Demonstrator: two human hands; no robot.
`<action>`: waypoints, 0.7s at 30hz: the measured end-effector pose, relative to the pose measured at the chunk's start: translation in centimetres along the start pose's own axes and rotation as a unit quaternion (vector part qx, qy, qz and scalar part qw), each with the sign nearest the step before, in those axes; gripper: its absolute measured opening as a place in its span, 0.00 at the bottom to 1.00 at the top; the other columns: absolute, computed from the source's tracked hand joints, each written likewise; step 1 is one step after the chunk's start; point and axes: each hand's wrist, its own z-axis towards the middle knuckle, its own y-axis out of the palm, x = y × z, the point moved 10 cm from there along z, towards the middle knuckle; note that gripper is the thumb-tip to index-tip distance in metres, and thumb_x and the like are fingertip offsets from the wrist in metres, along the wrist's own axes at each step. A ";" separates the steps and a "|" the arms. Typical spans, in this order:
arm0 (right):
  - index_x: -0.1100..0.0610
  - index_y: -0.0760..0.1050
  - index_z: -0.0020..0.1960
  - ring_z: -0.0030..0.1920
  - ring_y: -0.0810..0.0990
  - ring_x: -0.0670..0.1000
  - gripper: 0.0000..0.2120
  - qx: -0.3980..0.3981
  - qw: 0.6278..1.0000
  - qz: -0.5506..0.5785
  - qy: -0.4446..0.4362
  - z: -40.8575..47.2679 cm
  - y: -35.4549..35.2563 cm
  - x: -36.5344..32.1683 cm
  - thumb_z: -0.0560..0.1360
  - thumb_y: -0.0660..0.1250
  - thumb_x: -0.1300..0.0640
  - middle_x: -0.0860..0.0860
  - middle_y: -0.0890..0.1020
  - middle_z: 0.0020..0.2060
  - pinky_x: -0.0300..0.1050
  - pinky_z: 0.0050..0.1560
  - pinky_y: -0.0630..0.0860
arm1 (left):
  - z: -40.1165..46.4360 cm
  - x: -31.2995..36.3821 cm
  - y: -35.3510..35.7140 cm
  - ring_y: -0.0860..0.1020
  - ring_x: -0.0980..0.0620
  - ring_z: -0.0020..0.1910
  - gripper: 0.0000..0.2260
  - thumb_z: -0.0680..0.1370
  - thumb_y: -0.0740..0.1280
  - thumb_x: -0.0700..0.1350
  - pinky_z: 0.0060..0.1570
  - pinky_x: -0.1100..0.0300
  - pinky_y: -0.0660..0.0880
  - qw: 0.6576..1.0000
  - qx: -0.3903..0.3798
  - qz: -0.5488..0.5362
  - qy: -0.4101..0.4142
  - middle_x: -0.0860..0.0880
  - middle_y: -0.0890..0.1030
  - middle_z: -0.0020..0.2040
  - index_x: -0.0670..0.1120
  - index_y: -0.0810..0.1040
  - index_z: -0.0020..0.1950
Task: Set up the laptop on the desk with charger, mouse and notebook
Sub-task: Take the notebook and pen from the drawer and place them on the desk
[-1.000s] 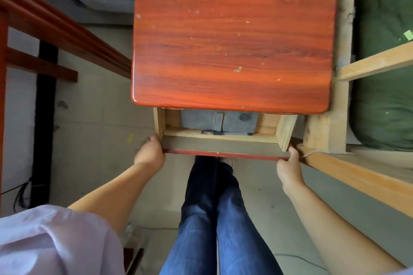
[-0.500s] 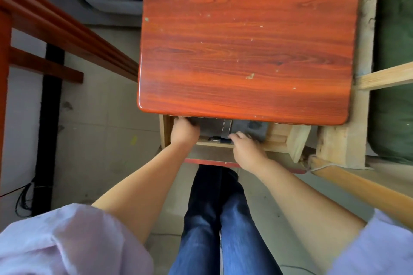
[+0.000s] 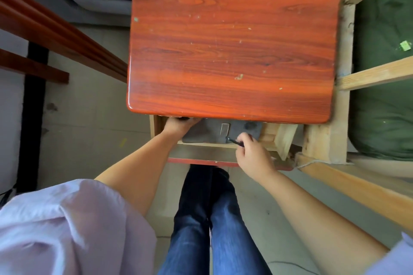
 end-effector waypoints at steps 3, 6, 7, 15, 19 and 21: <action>0.58 0.64 0.42 0.32 0.72 0.58 0.05 0.110 0.988 0.048 0.099 -2.4 -3.9 3.8 0.76 0.58 0.60 0.55 0.75 0.31 0.47 0.32 0.65 | -1.8 -0.6 1.5 0.76 0.53 0.56 0.24 0.69 0.75 0.53 0.56 0.58 0.71 0.996 -0.082 -0.012 -0.039 0.52 0.77 0.59 0.47 0.73 0.61; 0.55 0.61 0.34 0.31 0.67 0.56 0.13 0.163 0.955 0.147 0.198 -4.9 -5.8 7.6 0.75 0.60 0.59 0.48 0.68 0.25 0.47 0.33 0.62 | -4.9 -1.6 3.8 0.80 0.51 0.54 0.16 0.73 0.71 0.54 0.50 0.54 0.78 0.980 -0.178 -0.039 -0.085 0.48 0.81 0.58 0.49 0.76 0.57; 0.54 0.61 0.31 0.31 0.67 0.57 0.15 0.163 0.950 0.151 0.218 -5.7 -6.1 8.5 0.75 0.61 0.59 0.49 0.68 0.25 0.48 0.34 0.62 | -5.9 -1.9 4.3 0.81 0.53 0.52 0.14 0.74 0.69 0.52 0.47 0.55 0.79 0.975 -0.197 -0.053 -0.095 0.48 0.82 0.57 0.49 0.75 0.57; 0.63 0.75 0.42 0.36 0.79 0.60 0.13 0.095 0.918 0.170 0.346 -12.4 -2.0 12.9 0.77 0.56 0.57 0.60 0.81 0.34 0.49 0.40 0.75 | -13.1 -3.8 0.3 0.82 0.53 0.51 0.08 0.76 0.68 0.47 0.55 0.53 0.77 0.951 -0.278 0.077 -0.110 0.50 0.83 0.52 0.49 0.79 0.55; 0.67 0.72 0.55 0.39 0.80 0.57 0.12 0.098 0.807 0.394 0.429 -13.4 1.2 13.6 0.79 0.52 0.63 0.65 0.81 0.49 0.45 0.36 0.75 | -15.2 -0.5 -1.5 0.82 0.49 0.45 0.10 0.71 0.69 0.51 0.48 0.54 0.78 0.891 -0.258 0.371 0.043 0.49 0.84 0.46 0.48 0.79 0.49; 0.71 0.66 0.63 0.49 0.78 0.62 0.16 0.073 0.753 0.490 0.433 -11.9 2.4 12.3 0.81 0.48 0.64 0.69 0.75 0.60 0.49 0.45 0.76 | -16.3 0.1 0.9 0.78 0.48 0.41 0.11 0.69 0.65 0.52 0.38 0.57 0.73 0.817 -0.273 0.498 0.101 0.50 0.82 0.43 0.50 0.76 0.48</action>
